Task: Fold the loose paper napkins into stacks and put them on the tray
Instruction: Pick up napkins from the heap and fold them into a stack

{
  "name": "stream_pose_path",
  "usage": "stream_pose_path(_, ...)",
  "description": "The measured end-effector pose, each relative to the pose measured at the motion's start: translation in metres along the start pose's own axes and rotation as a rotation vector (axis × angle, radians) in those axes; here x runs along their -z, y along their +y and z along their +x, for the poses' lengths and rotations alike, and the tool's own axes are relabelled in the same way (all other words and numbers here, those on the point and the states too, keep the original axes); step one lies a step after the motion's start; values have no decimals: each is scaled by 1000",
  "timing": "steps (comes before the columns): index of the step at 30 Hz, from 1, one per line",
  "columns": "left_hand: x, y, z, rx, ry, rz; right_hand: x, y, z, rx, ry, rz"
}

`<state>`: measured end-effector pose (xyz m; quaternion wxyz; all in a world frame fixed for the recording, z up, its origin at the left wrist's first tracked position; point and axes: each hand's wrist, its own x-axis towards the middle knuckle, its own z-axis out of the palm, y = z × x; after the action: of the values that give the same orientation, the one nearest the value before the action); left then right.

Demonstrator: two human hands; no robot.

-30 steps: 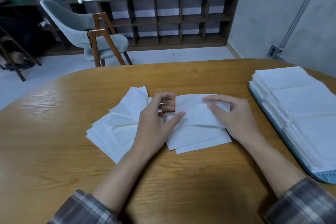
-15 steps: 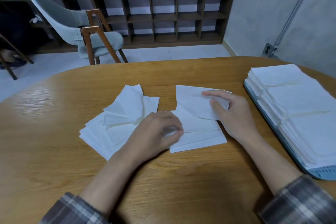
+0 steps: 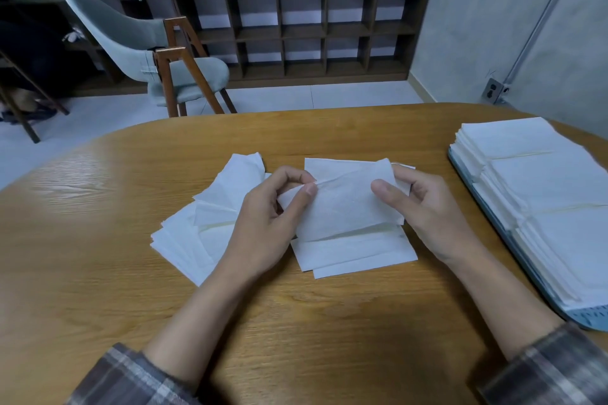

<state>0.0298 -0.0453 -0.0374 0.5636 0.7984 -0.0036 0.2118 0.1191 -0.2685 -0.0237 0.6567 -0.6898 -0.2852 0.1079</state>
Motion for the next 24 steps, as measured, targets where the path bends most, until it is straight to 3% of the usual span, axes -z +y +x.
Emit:
stream_pose_path(9,0,1,1,42,46,7,-14,-1,-4,-142,93,-29)
stream_pose_path(14,0,1,2,-19,110,123,-16,-2,-4,-166,106,12)
stream_pose_path(20,5,4,4,192,-67,-153,-17,-4,-4,-167,65,94)
stream_pose_path(24,3,7,3,179,-23,-197,-16,-4,-5,-152,43,57)
